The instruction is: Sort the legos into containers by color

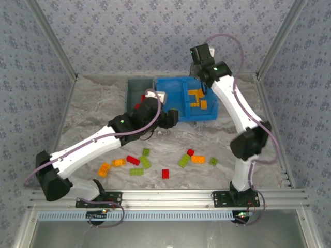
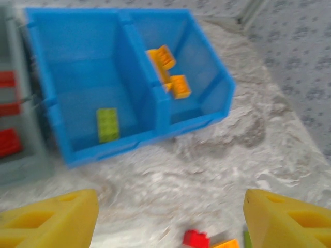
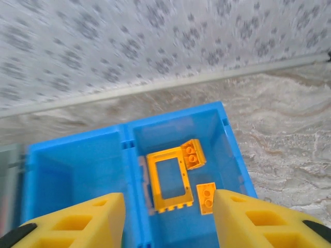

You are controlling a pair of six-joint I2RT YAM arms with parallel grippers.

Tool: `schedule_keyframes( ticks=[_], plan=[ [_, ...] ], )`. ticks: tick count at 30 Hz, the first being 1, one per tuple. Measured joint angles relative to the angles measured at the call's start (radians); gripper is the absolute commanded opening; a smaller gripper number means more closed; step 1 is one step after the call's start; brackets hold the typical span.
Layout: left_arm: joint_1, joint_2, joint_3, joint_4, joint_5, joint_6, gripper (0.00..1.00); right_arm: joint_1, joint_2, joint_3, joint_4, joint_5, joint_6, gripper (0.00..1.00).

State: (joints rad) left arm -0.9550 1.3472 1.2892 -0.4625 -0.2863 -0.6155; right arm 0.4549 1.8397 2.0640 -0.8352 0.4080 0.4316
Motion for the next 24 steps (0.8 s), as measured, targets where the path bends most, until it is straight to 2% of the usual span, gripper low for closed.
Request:
schedule_keyframes(
  ticks=[3, 7, 12, 15, 19, 24],
  plan=[
    [0.016, -0.078, -0.065, -0.127, -0.032, -0.079, 0.74, 0.071, -0.220, -0.216, 0.094, -0.009, -0.005, 0.53],
    [0.098, -0.157, -0.192, -0.275, -0.028, -0.258, 0.73, 0.208, -0.484, -0.575, 0.253, -0.087, -0.024, 0.54],
    [0.142, -0.225, -0.419, -0.304, 0.014, -0.512, 0.71, 0.422, -0.674, -1.036, 0.478, -0.295, -0.084, 0.62],
    [0.142, -0.227, -0.518, -0.280, 0.039, -0.673, 0.68, 0.561, -0.727, -1.228, 0.565, -0.398, -0.110, 0.63],
    [0.142, -0.203, -0.569, -0.262, 0.053, -0.857, 0.66, 0.720, -0.774, -1.315, 0.623, -0.423, -0.111, 0.63],
    [0.146, -0.139, -0.565, -0.244, 0.055, -0.988, 0.63, 0.790, -0.795, -1.317, 0.683, -0.392, -0.098, 0.63]
  ],
)
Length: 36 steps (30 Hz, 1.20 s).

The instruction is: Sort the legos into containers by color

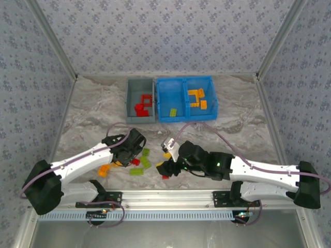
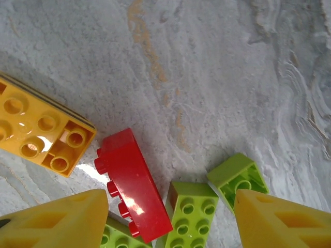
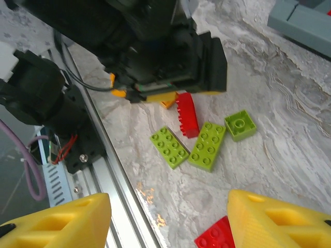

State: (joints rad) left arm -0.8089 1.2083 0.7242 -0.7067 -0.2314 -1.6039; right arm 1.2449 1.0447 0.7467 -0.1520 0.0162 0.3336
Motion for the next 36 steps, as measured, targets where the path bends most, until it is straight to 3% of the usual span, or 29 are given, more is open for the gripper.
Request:
schedule_keyframes(
  ticks=[6, 12, 19, 26, 31, 36],
  plan=[
    [0.006, 0.038, 0.003, -0.016, 0.014, -0.115, 0.59, 0.016, -0.002, 0.000, 0.005, 0.041, 0.014, 0.63],
    [0.006, 0.051, -0.026, 0.005, 0.042, -0.183, 0.46, 0.016, -0.002, 0.000, 0.004, 0.063, 0.018, 0.63],
    [0.006, 0.109, -0.027, 0.028, 0.065, -0.214, 0.32, 0.016, -0.002, 0.000, 0.004, 0.067, 0.022, 0.63],
    [0.006, 0.125, -0.026, 0.056, 0.064, -0.222, 0.25, 0.017, -0.002, 0.000, 0.004, 0.076, 0.025, 0.63],
    [0.011, 0.124, 0.033, 0.004, 0.017, -0.172, 0.23, 0.017, -0.002, 0.010, -0.004, 0.112, 0.029, 0.63],
    [0.076, 0.137, 0.297, -0.080, -0.063, 0.042, 0.23, 0.003, -0.001, 0.068, -0.017, 0.240, 0.032, 0.63]
  ],
)
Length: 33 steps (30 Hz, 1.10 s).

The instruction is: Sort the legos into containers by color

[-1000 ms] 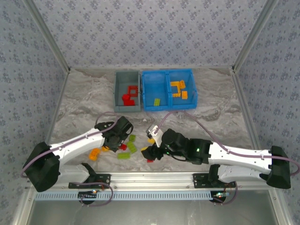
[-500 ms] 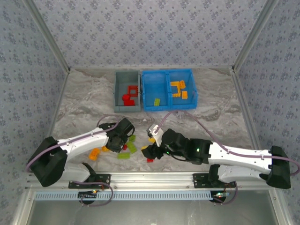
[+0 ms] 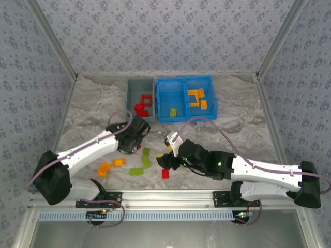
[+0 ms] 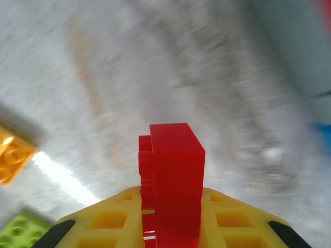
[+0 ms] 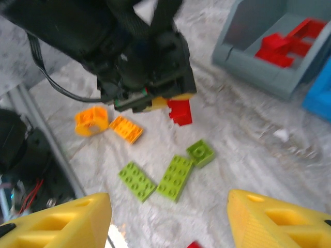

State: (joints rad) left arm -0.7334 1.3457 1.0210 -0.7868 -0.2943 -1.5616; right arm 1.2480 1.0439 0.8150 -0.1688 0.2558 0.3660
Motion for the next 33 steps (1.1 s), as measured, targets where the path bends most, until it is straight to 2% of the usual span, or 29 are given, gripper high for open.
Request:
schedule_keyframes(
  ticks=[4, 8, 11, 14, 19, 23, 28, 30, 33],
  plan=[
    [0.081, 0.088, 0.251, -0.018, -0.036, 0.223, 0.22, -0.042, 0.040, 0.068, 0.039, 0.130, -0.023, 0.64],
    [0.173, 0.261, 0.475, -0.042, -0.039, 0.443, 0.22, -0.099, 0.140, 0.113, 0.168, 0.213, -0.091, 0.66],
    [0.230, 0.418, 0.632, -0.057, -0.040, 0.583, 0.22, -0.155, 0.225, 0.142, 0.245, 0.233, -0.118, 0.66],
    [0.278, 0.587, 0.797, -0.080, -0.034, 0.702, 0.17, -0.204, 0.283, 0.174, 0.280, 0.237, -0.127, 0.67],
    [0.324, 0.838, 1.051, -0.116, -0.027, 0.842, 0.17, -0.223, 0.294, 0.202, 0.313, 0.238, -0.131, 0.67],
    [0.327, 0.941, 1.145, -0.133, -0.037, 0.921, 0.18, -0.223, 0.281, 0.201, 0.318, 0.238, -0.130, 0.67],
    [0.323, 0.987, 1.174, -0.135, -0.066, 0.977, 0.21, -0.225, 0.230, 0.169, 0.315, 0.238, -0.110, 0.68],
    [0.323, 0.995, 1.174, -0.135, -0.076, 0.990, 0.25, -0.227, 0.207, 0.152, 0.314, 0.238, -0.100, 0.68],
    [0.323, 1.007, 1.174, -0.135, -0.084, 1.003, 0.38, -0.227, 0.180, 0.138, 0.307, 0.239, -0.090, 0.69]
  ],
)
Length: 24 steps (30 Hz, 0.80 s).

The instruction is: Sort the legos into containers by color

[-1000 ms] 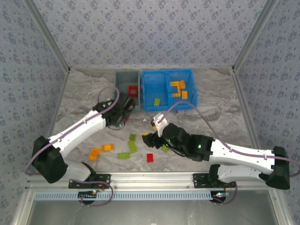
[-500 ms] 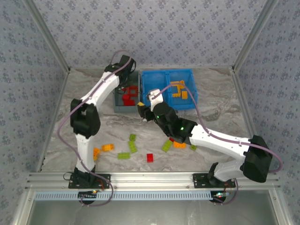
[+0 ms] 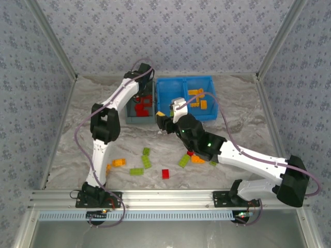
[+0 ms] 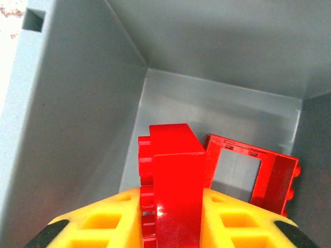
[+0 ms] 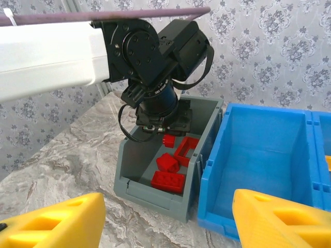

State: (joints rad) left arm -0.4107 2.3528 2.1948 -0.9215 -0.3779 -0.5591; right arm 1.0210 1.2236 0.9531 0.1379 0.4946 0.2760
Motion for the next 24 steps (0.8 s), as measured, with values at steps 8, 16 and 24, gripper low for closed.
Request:
schedule_keyframes(
  ticks=[8, 16, 24],
  plan=[
    [-0.003, -0.003, -0.002, -0.020, 0.001, 0.012, 0.54, -0.001, -0.076, -0.043, -0.048, 0.000, 0.023, 0.70],
    [-0.049, -0.203, -0.094, -0.033, 0.003, -0.012, 0.57, -0.006, -0.169, -0.067, -0.214, 0.028, 0.076, 0.73],
    [-0.241, -0.692, -0.420, 0.111, 0.074, 0.033, 0.70, -0.038, -0.204, -0.036, -0.767, 0.046, 0.418, 0.73]
  ],
)
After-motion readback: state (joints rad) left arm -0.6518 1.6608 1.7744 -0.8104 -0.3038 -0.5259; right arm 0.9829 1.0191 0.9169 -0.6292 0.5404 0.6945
